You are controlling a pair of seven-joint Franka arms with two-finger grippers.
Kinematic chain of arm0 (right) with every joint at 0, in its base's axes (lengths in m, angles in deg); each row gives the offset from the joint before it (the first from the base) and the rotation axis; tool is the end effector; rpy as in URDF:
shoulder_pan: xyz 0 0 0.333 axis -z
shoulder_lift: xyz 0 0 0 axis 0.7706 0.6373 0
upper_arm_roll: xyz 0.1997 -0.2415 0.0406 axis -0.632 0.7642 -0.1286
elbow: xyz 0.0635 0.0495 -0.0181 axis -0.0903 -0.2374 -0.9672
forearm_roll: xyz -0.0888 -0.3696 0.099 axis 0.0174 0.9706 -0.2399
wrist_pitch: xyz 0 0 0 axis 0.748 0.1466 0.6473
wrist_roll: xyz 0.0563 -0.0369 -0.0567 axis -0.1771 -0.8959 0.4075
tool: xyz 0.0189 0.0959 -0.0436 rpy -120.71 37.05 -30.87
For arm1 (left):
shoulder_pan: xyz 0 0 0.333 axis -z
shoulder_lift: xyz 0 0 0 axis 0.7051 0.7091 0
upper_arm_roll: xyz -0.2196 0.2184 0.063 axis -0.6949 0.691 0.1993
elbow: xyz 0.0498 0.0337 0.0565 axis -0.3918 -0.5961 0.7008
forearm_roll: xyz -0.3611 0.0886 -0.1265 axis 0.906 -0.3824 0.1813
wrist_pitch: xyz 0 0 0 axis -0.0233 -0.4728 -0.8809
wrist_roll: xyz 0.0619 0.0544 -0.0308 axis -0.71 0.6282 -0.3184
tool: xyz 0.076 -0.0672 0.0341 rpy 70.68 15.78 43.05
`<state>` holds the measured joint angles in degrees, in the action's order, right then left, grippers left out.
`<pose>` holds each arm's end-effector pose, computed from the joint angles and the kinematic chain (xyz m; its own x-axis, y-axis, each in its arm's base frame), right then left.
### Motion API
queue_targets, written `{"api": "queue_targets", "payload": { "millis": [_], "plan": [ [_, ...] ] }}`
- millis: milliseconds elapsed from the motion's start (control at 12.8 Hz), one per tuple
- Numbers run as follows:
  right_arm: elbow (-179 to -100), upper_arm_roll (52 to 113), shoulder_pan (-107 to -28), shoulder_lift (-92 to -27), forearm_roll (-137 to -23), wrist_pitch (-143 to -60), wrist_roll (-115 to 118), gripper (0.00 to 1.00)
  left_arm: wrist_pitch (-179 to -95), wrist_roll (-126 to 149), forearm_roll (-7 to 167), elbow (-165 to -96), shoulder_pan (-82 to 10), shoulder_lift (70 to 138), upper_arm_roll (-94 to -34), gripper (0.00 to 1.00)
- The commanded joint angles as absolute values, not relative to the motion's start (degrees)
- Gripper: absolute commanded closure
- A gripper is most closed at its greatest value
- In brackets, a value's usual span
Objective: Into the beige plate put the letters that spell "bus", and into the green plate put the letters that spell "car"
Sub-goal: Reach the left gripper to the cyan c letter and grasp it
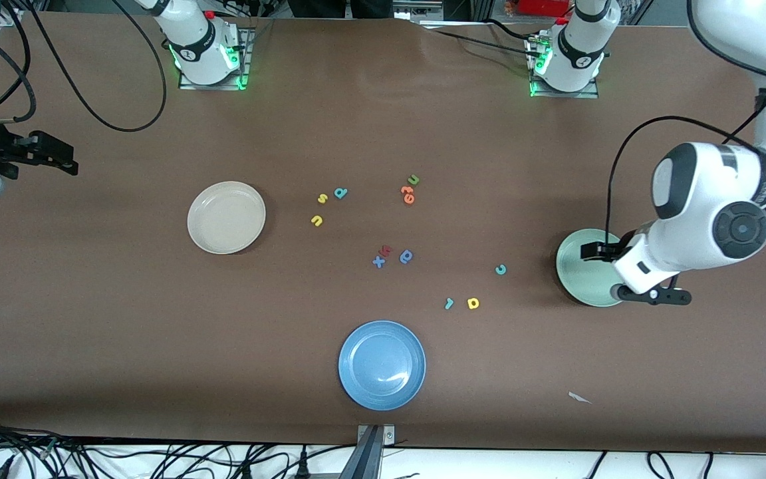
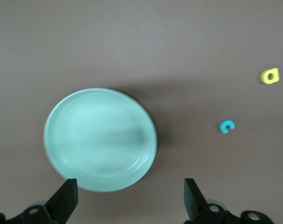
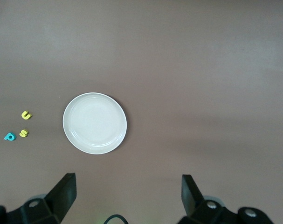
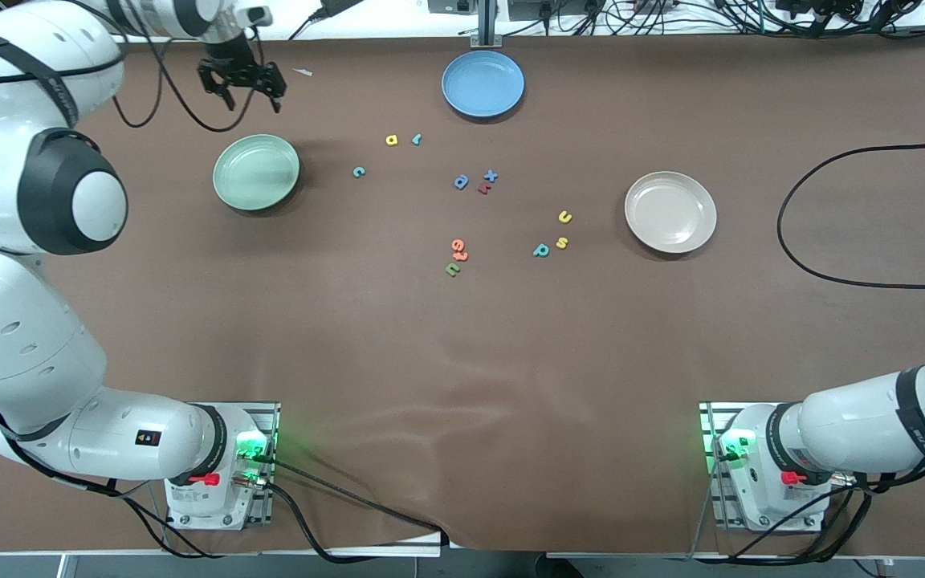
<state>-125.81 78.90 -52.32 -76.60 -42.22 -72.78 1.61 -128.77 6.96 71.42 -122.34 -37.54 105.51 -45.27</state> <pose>0.5801 0.0014 0.5976 0.9921 0.0937 -0.0830 0.0951 -0.9954 0.0135 0.6584 -0.0810 0.3471 0.9832 -0.0825 -0.1631 -0.0839 -0.9965 -0.0014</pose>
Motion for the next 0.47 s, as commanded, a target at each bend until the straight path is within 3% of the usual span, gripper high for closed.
{"api": "queue_targets", "payload": {
  "millis": [0,390],
  "plan": [
    [-125.12,78.91,-52.43,-76.55,-41.75,-72.60,1.08,0.00,-134.33,17.52,69.63,-120.77,-32.81,110.75,-45.83,0.00],
    [-125.12,78.99,-52.26,-76.55,-41.84,-72.60,1.08,0.00,-145.32,25.57,72.18,-123.92,-28.24,115.76,-47.06,0.00]
  ]
}}
